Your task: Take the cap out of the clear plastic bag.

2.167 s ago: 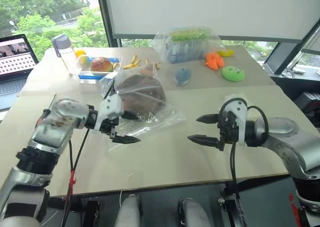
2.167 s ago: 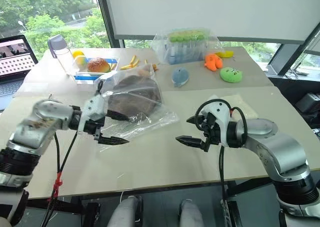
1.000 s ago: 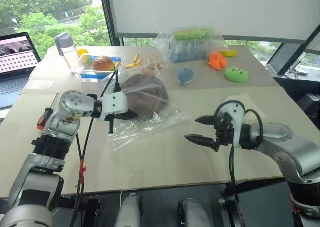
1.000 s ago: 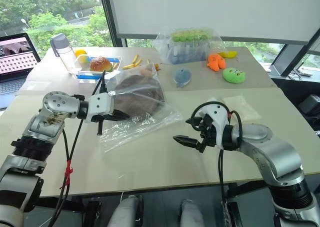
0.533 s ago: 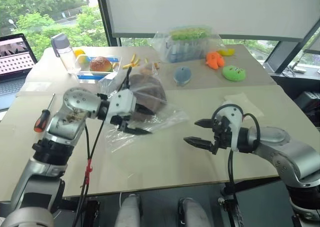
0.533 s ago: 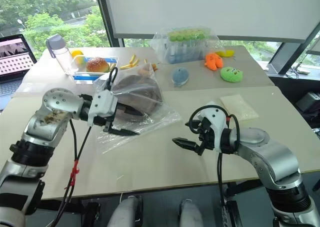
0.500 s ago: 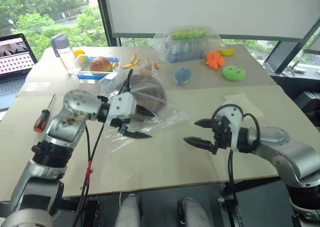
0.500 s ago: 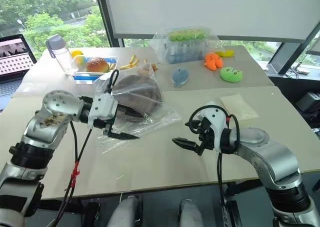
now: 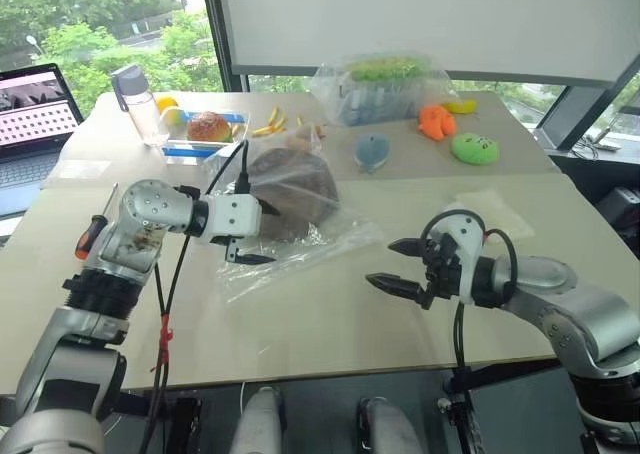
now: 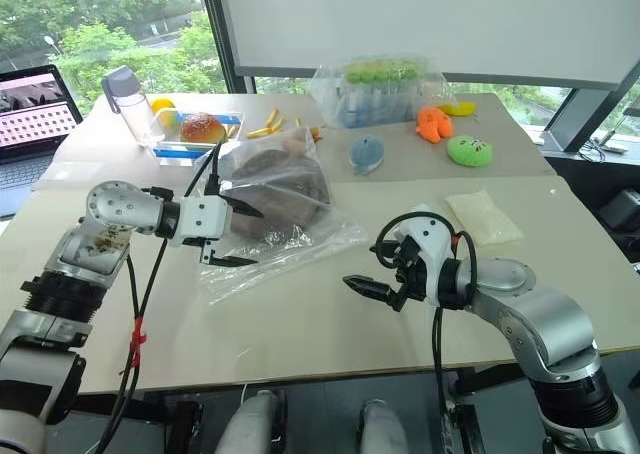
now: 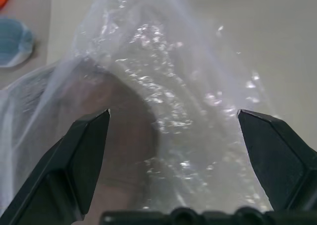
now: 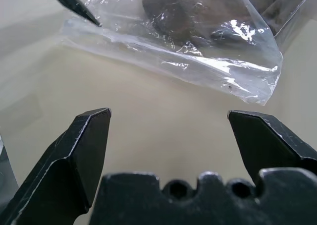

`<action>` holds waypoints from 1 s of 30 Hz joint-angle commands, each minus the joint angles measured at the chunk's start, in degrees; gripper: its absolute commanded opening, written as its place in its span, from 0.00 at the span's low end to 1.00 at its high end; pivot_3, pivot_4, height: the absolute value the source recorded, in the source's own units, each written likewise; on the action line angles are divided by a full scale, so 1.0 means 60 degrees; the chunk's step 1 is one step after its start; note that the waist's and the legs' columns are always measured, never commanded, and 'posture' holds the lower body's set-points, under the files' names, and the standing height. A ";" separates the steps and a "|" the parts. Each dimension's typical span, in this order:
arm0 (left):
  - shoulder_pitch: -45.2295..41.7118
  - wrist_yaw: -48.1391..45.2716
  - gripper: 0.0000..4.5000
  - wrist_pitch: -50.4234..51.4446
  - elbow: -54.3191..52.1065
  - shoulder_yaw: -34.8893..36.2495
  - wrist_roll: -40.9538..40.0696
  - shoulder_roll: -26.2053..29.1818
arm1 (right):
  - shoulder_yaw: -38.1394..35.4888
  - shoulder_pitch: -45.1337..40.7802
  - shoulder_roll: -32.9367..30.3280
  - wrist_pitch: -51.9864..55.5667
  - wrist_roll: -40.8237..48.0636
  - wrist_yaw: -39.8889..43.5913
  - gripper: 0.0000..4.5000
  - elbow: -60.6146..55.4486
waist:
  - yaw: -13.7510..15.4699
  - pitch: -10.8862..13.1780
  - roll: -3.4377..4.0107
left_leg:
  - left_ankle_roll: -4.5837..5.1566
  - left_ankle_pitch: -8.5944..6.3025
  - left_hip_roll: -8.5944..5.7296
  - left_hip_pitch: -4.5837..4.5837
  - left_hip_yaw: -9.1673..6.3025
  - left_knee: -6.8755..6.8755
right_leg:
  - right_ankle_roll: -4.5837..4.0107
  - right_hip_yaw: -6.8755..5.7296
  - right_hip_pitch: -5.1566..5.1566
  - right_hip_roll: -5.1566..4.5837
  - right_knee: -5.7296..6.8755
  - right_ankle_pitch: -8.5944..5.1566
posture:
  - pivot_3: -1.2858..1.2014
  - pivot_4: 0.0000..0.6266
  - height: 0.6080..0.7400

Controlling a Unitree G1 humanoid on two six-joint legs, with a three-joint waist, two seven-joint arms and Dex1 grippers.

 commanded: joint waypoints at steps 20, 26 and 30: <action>0.2295 0.2395 0.98 0.1403 -0.3158 -0.0545 0.0401 -0.1917 | -0.0300 0.0023 -0.0029 0.0022 0.0083 -0.0289 1.00 -0.0316 | 0.0103 -0.0019 0.0032 | 0.0004 -0.0017 0.0004 0.0015 -0.0011 0.0010 | -0.0002 0.0005 0.0012 0.0012 0.0006 0.0001 | 0.52 0.24 1.00; 0.1675 0.2425 0.98 0.3073 -0.4175 0.0840 -0.2215 -0.2839 | -0.0246 -0.0049 -0.0040 0.0010 0.0065 -0.0249 1.00 -0.0263 | 0.0102 -0.0017 0.0030 | 0.0009 -0.0014 0.0002 0.0001 -0.0009 0.0017 | 0.0003 0.0006 0.0014 0.0012 -0.0001 -0.0001 | 0.52 0.24 1.00; 0.1901 0.2120 0.98 0.3747 -0.4778 0.0946 -0.2958 -0.2661 | -0.0187 -0.0086 -0.0022 -0.0026 0.0025 -0.0227 1.00 -0.0219 | 0.0030 -0.0018 0.0032 | 0.0011 -0.0013 0.0002 0.0014 -0.0010 0.0013 | 0.0001 0.0008 0.0018 0.0016 0.0005 -0.0003 | 0.52 0.24 1.00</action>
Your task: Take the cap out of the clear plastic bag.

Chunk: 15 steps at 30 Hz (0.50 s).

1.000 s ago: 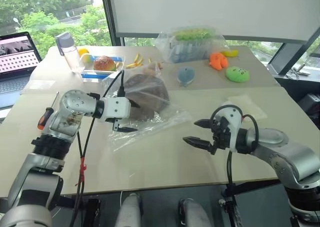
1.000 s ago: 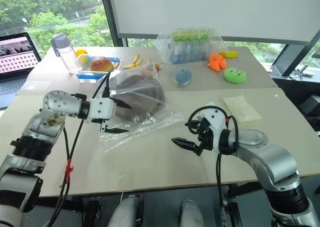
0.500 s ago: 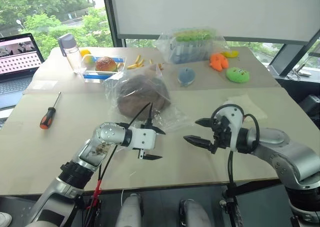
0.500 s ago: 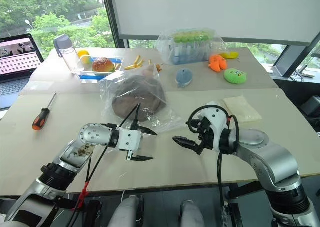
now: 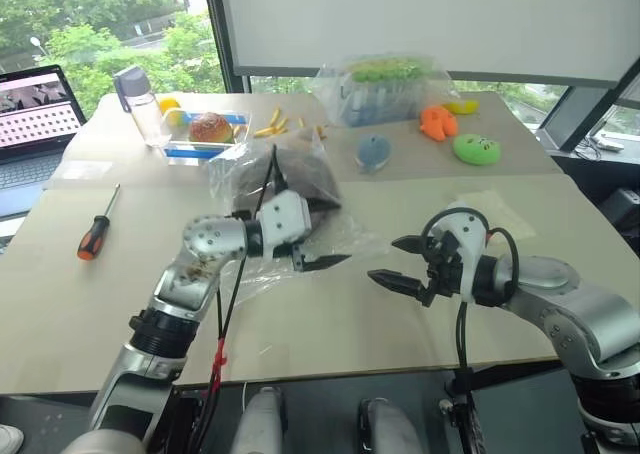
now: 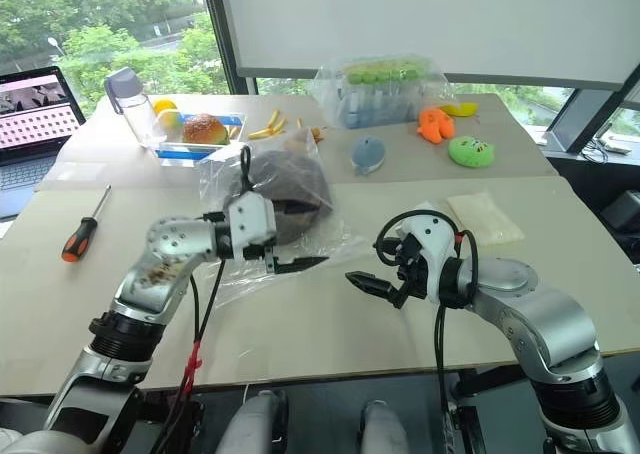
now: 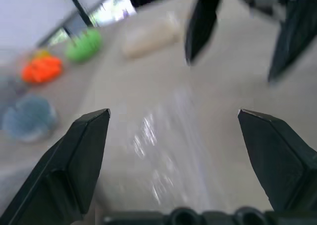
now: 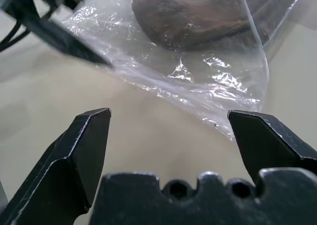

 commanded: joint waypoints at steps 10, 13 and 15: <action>0.1050 -0.0611 0.98 -0.4502 0.0468 -0.0951 0.2261 0.1867 | -0.0085 -0.0133 0.0031 -0.0066 0.0004 0.0036 1.00 -0.0145 | -0.0047 0.0001 0.0004 | -0.0008 -0.0005 0.0000 0.0005 -0.0004 -0.0001 | -0.0003 0.0000 0.0000 -0.0001 -0.0007 0.0004 | 0.52 0.24 1.00; 0.0920 0.0032 0.98 -0.5183 0.0944 -0.0892 0.2756 0.1670 | -0.0106 -0.0117 0.0028 -0.0056 0.0002 0.0013 1.00 -0.0164 | -0.0041 0.0001 0.0005 | -0.0009 -0.0005 0.0000 0.0001 0.0005 -0.0002 | -0.0003 0.0001 -0.0001 -0.0007 -0.0020 0.0004 | 0.52 0.24 1.00; 0.0799 0.0844 0.98 -0.5921 0.1376 -0.0956 0.3795 0.1681 | -0.0142 -0.0100 0.0019 -0.0047 0.0002 -0.0014 1.00 -0.0175 | -0.0039 0.0001 0.0004 | -0.0009 -0.0005 0.0001 -0.0001 0.0007 -0.0003 | -0.0003 0.0001 -0.0004 -0.0008 -0.0018 0.0004 | 0.52 0.24 1.00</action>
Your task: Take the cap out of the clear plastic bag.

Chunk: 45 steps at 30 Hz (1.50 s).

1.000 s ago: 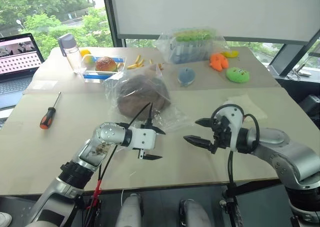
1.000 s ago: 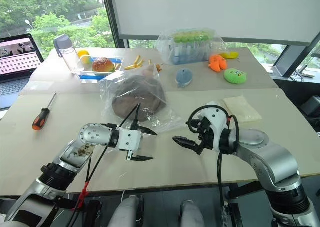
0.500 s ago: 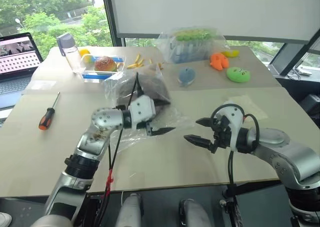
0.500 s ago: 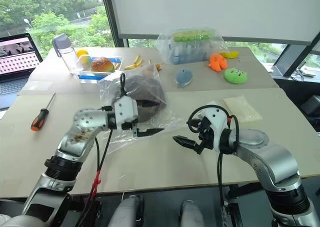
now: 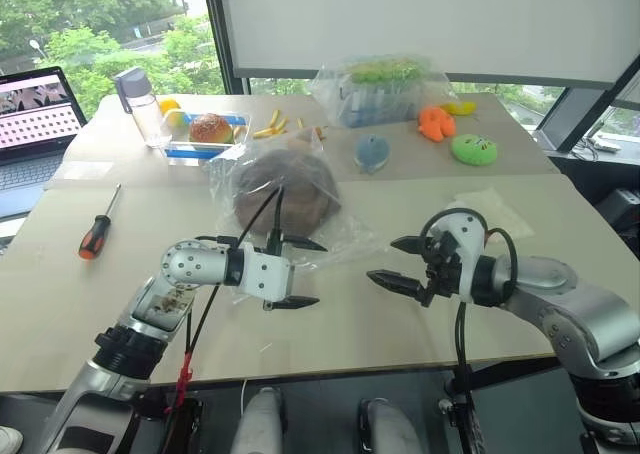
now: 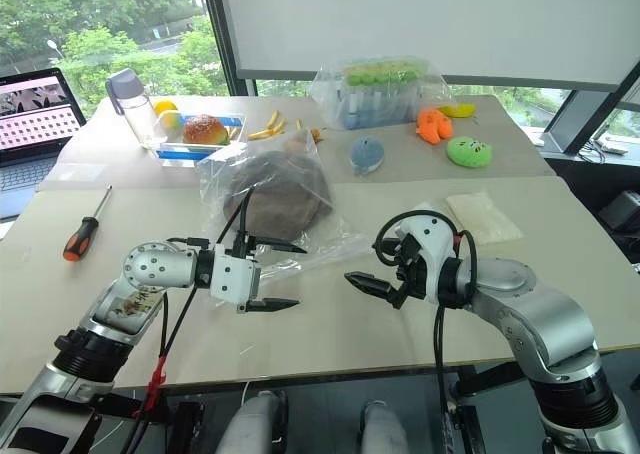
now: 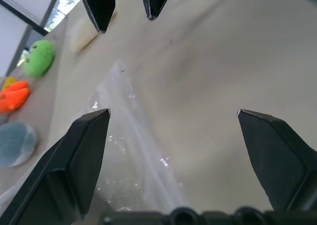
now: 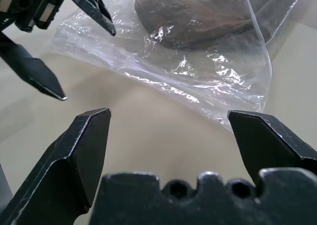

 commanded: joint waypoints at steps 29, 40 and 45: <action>-0.0108 0.1653 0.98 0.0470 -0.0633 0.0112 0.0865 -0.0052 | -0.0288 -0.0081 -0.0054 -0.0085 -0.0059 -0.0212 1.00 -0.0189 | -0.0002 0.0000 0.0000 | 0.0001 0.0001 0.0000 -0.0001 0.0004 -0.0024 | 0.0001 -0.0001 -0.0011 0.0001 0.0004 -0.0001 | 0.52 0.24 1.00; -0.0325 -0.0585 0.98 0.2236 0.0092 0.0603 -0.2159 0.0230 | -0.0321 -0.0013 0.0004 -0.0034 -0.0033 -0.0326 1.00 -0.0255 | -0.0029 0.0000 0.0000 | 0.0001 0.0001 0.0000 0.0000 0.0003 -0.0023 | 0.0001 -0.0001 -0.0011 0.0001 0.0007 -0.0001 | 0.52 0.24 1.00; -0.0659 -0.1890 0.98 0.4015 0.0438 0.0930 -0.3514 0.0651 | -0.0317 -0.0038 0.0013 -0.0016 -0.0030 -0.0366 1.00 -0.0200 | -0.0061 0.0000 0.0001 | 0.0002 0.0001 0.0000 0.0000 0.0002 -0.0023 | 0.0001 -0.0002 -0.0016 0.0001 0.0011 -0.0001 | 0.52 0.24 1.00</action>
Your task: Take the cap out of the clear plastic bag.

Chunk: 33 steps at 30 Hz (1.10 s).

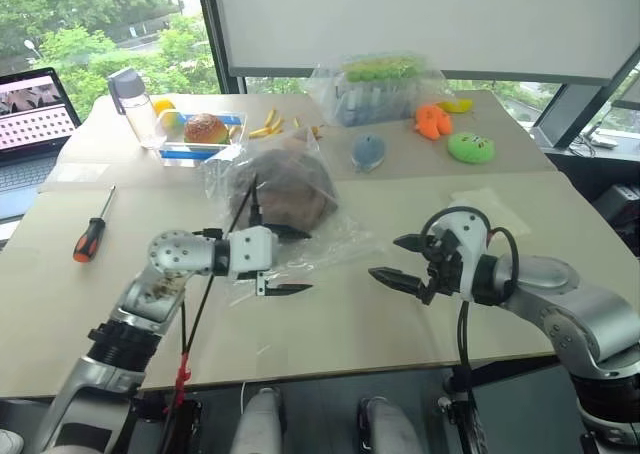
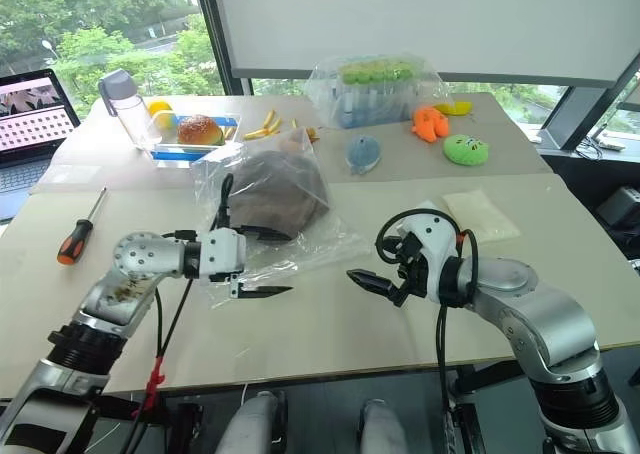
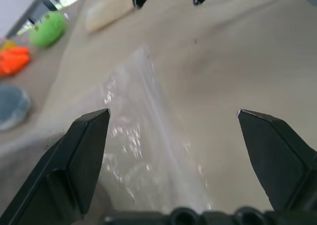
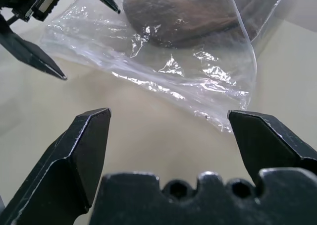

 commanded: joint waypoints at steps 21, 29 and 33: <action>-0.2031 0.0375 0.98 0.1446 0.2464 0.0769 0.0125 -0.0338 | -0.0341 -0.0194 0.0073 -0.0129 -0.0270 -0.0233 1.00 0.0217 | 0.0030 0.0004 -0.0004 | 0.0000 0.0000 -0.0001 -0.0001 0.0000 0.0002 | 0.0000 -0.0001 0.0005 0.0000 -0.0003 -0.0001 | 0.52 0.24 1.00; -0.7310 0.3191 0.98 0.0226 0.9830 0.3005 -0.0158 -0.0857 | -0.0691 -0.1393 0.0550 -0.0822 -0.1077 -0.0979 1.00 0.1615 | 0.0009 0.0029 -0.0048 | 0.0005 0.0003 -0.0011 -0.0012 -0.0023 0.0030 | 0.0018 -0.0012 0.0018 0.0001 -0.0007 0.0011 | 0.52 0.24 1.00; -0.5187 0.3821 0.98 -0.0872 0.8725 0.3880 -0.0931 -0.2527 | -0.0915 -0.1917 0.0993 -0.1009 -0.1307 -0.1419 1.00 0.2205 | -0.0052 -0.0036 0.0048 | 0.0050 0.0020 -0.0026 0.0000 -0.0023 0.0001 | 0.0080 -0.0002 0.0024 -0.0003 -0.0008 -0.0020 | 0.52 0.24 1.00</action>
